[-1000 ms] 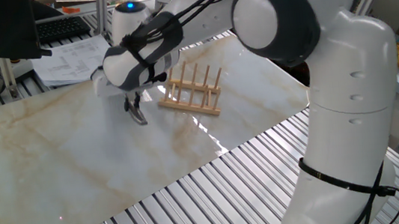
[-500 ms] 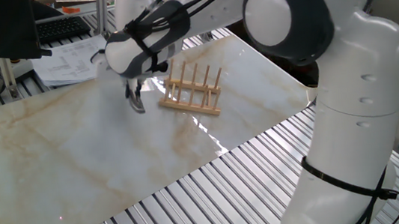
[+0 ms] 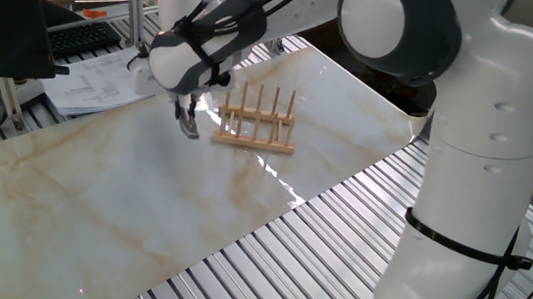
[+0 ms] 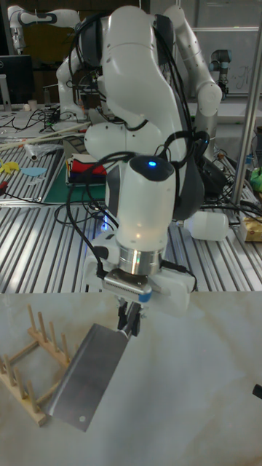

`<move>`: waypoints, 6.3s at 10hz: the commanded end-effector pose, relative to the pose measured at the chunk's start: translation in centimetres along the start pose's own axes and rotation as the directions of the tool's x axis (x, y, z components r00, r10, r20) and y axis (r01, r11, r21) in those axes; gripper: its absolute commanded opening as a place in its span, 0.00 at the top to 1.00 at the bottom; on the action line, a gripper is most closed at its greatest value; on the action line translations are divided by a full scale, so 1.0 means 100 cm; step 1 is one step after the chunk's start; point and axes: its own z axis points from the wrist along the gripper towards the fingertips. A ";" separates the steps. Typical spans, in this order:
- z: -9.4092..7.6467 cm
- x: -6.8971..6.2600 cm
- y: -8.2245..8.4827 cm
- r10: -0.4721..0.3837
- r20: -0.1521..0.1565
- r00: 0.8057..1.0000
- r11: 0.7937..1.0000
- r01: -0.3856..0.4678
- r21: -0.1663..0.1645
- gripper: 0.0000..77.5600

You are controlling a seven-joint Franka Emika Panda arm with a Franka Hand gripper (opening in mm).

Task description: Put the knife on the knife rack

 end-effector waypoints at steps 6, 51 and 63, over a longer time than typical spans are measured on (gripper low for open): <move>-0.019 -0.013 -0.045 0.153 0.068 0.986 0.988 -0.154 0.012 0.97; -0.022 -0.022 -0.053 0.457 0.011 0.889 0.779 -0.394 -0.488 0.97; -0.013 -0.025 -0.061 0.438 0.042 0.898 0.796 -0.366 -0.482 0.97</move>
